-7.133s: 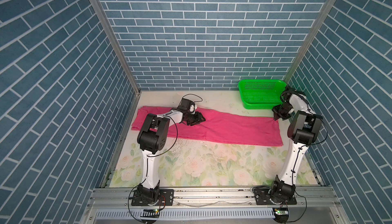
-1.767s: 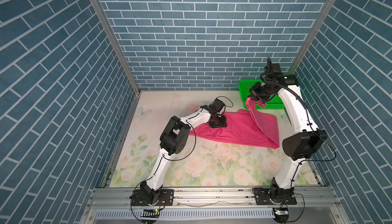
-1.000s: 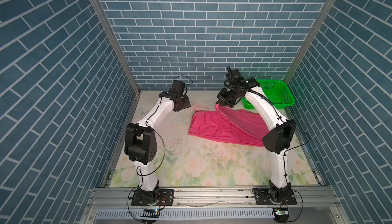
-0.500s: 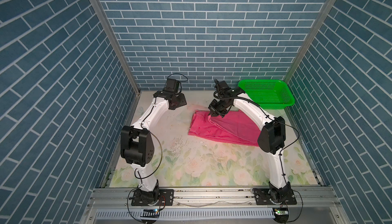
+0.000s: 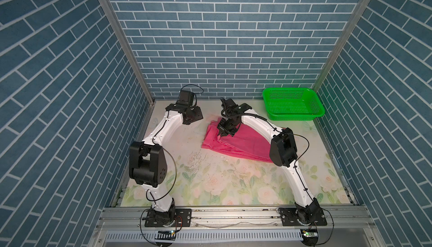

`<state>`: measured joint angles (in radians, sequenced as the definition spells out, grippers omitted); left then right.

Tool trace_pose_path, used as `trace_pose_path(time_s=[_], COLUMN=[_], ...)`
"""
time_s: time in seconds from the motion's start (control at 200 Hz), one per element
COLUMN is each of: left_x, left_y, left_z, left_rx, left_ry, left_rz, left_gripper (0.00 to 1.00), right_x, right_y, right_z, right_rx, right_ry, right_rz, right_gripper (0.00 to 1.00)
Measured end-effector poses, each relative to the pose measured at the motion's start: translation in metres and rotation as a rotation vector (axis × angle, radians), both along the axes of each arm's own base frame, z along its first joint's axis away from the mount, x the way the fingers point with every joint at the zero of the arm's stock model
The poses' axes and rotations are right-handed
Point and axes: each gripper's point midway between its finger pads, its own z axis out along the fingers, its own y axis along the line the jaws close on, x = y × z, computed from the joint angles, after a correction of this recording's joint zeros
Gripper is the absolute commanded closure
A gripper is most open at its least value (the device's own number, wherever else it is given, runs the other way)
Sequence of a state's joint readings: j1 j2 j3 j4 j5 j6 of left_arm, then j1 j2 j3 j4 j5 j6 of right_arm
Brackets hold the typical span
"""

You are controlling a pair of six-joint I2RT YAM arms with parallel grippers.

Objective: Roll up the long pants
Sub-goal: Fold the long pant at the center of the board.

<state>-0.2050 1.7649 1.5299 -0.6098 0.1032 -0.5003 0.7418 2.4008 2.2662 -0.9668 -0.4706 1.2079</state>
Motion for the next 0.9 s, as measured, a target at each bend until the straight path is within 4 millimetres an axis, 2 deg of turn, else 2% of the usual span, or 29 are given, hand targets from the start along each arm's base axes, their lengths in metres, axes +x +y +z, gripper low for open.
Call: trace_pose_path(time_s=[0.21,0.255,0.285,0.325,0.38,0.445,0.545,0.72,0.81,0.9], left_x=[-0.004,-0.005,-0.005,-0.005,-0.005,-0.003,-0.001,0.005,0.009,0.008], left_y=[-0.001,-0.001,-0.001,-0.001,-0.002,-0.002,-0.002,-0.005,-0.010,-0.025], left_z=[-0.006,-0.007,-0.007,-0.007,-0.007,-0.005,-0.004,0.006,0.013,0.015], left_rx=[-0.013,-0.014,-0.014,-0.016,-0.017,-0.019,-0.020,-0.037,-0.054,-0.064], left_ry=[0.004,0.006,0.007,0.006,0.002,-0.006,-0.015,-0.045,-0.068,-0.077], left_rz=[-0.007,-0.009,-0.009,-0.010,-0.010,-0.010,-0.010,-0.008,-0.005,-0.024], left_gripper=[0.42,0.42,0.42,0.42,0.42,0.42,0.43,0.45,0.46,0.47], right_x=[0.000,-0.001,-0.003,-0.006,-0.010,-0.016,-0.023,-0.033,-0.036,-0.036], right_y=[0.019,0.023,0.025,0.027,0.033,0.040,0.051,0.047,0.026,-0.018], right_z=[0.004,0.005,0.006,0.006,0.007,0.008,0.013,0.015,0.016,0.027], right_rx=[0.028,0.038,0.045,0.055,0.076,0.098,0.129,0.115,0.076,0.043], right_ry=[-0.016,-0.014,-0.012,0.000,0.016,0.029,0.033,0.032,0.027,0.010], right_rz=[0.026,0.034,0.039,0.047,0.064,0.085,0.127,0.166,0.147,0.073], right_gripper=[1.00,0.81,0.58,0.39,0.23,0.15,0.12,0.16,0.20,0.22])
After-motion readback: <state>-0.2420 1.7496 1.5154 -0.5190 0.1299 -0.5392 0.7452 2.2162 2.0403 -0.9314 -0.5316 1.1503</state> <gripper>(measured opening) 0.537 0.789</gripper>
